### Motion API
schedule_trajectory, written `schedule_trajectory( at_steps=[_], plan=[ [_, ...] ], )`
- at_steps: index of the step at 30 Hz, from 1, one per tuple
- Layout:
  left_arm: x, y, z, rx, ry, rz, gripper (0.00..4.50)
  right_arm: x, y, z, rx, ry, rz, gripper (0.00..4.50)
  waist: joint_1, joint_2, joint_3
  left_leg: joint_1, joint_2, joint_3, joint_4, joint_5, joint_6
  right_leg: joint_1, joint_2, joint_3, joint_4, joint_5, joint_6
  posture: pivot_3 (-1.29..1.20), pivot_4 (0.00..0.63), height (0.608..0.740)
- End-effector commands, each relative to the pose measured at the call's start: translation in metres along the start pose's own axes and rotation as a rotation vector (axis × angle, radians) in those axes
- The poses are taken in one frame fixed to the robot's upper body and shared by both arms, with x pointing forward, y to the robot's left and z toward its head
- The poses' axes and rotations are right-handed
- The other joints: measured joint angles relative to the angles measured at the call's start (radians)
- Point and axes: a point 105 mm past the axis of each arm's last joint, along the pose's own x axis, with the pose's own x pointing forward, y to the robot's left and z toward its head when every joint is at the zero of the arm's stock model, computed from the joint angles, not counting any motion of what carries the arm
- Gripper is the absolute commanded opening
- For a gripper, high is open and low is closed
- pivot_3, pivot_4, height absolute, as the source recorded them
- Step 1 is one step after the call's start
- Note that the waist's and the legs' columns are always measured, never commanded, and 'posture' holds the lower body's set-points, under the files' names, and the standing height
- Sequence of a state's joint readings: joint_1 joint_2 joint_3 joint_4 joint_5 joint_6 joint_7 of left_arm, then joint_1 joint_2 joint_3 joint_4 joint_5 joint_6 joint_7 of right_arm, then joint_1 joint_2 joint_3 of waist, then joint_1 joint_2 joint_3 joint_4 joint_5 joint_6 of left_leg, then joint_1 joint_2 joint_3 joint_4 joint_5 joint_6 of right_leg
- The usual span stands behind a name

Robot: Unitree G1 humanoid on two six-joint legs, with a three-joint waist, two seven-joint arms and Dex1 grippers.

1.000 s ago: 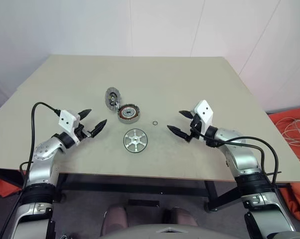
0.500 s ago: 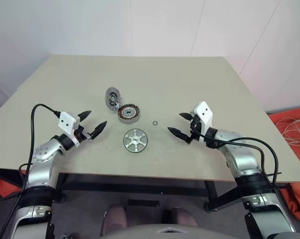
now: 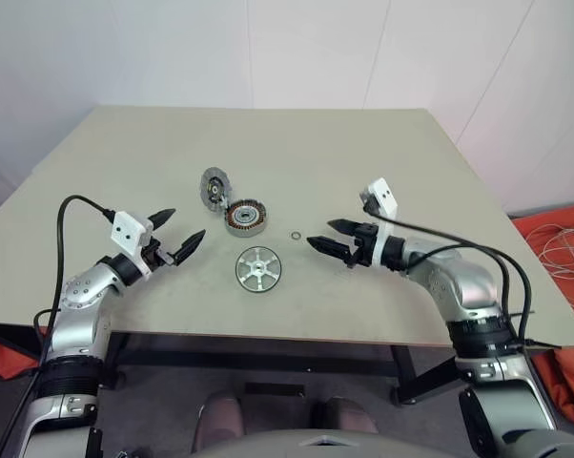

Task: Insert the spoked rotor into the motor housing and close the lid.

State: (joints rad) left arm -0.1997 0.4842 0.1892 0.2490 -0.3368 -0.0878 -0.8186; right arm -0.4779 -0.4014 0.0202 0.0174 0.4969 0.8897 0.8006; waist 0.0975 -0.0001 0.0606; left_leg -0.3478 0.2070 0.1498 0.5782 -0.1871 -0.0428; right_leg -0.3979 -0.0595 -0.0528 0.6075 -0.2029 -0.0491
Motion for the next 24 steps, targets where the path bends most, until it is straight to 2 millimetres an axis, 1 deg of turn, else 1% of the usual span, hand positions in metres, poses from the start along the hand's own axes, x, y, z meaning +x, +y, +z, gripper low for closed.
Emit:
schedule_trajectory(
  at_steps=[1,3,4,10,13,15,19,22,24],
  plan=[
    [-0.003,-0.001,0.018,0.032,-0.053,-0.028,4.48,0.016,0.017,0.006,0.125,0.101,0.085,4.50,-0.001,0.000,0.000,0.000,0.000,0.000,0.000,0.000,0.000,0.000,0.000,0.000,0.000,0.000,0.000,0.00,0.000,0.740],
    [-0.007,-0.004,0.018,0.023,-0.055,-0.045,4.48,0.027,0.020,0.000,0.217,0.181,0.106,4.50,-0.003,0.000,0.000,0.000,0.000,0.000,0.000,0.000,-0.001,-0.001,0.000,0.000,0.000,0.000,-0.001,0.00,0.000,0.740],
    [-0.008,-0.005,0.019,0.018,-0.057,-0.051,4.48,0.030,0.022,-0.003,0.254,0.207,0.119,4.50,-0.001,0.000,0.000,0.000,0.000,0.000,0.000,0.001,-0.001,-0.001,0.001,0.000,0.000,0.002,-0.004,0.00,0.000,0.740],
    [-0.017,-0.010,0.018,-0.011,-0.058,-0.071,4.48,0.047,0.014,-0.019,0.348,0.318,0.090,4.50,0.006,0.000,0.000,-0.002,0.000,0.000,0.000,0.001,-0.002,-0.001,0.000,0.000,-0.001,0.003,-0.006,0.00,0.000,0.740],
    [-0.020,-0.011,0.017,-0.018,-0.053,-0.071,4.48,0.054,0.013,-0.025,0.357,0.348,0.092,4.50,0.004,0.000,0.000,-0.001,0.000,0.000,0.000,0.001,-0.002,-0.002,0.000,-0.001,0.000,0.003,-0.006,0.00,0.000,0.740],
    [-0.021,-0.011,0.017,-0.020,-0.050,-0.068,4.48,0.058,0.015,-0.028,0.355,0.369,0.106,4.50,0.002,0.000,0.000,-0.001,0.001,0.000,0.000,0.002,-0.003,-0.002,0.001,-0.001,0.000,0.001,-0.003,0.00,0.000,0.740],
    [-0.022,-0.010,0.016,-0.020,-0.048,-0.063,4.48,0.063,0.019,-0.030,0.381,0.374,0.128,4.50,-0.002,0.000,0.000,0.001,0.001,0.000,0.000,0.002,-0.004,-0.001,0.001,-0.001,0.001,0.001,-0.002,0.00,0.000,0.740],
    [-0.022,-0.010,0.015,-0.018,-0.048,-0.059,4.50,0.068,0.024,-0.032,0.394,0.380,0.139,3.91,-0.003,0.000,0.000,0.002,0.001,0.000,0.000,0.003,-0.005,-0.001,0.002,-0.001,0.001,0.001,-0.003,0.00,0.000,0.740],
    [-0.021,-0.011,0.015,-0.017,-0.048,-0.058,4.50,0.071,0.027,-0.032,0.397,0.381,0.144,3.22,-0.003,0.000,0.000,0.002,0.001,0.000,-0.001,0.003,-0.006,-0.002,0.002,-0.001,0.001,0.001,-0.003,0.00,0.000,0.740]
  ],
)
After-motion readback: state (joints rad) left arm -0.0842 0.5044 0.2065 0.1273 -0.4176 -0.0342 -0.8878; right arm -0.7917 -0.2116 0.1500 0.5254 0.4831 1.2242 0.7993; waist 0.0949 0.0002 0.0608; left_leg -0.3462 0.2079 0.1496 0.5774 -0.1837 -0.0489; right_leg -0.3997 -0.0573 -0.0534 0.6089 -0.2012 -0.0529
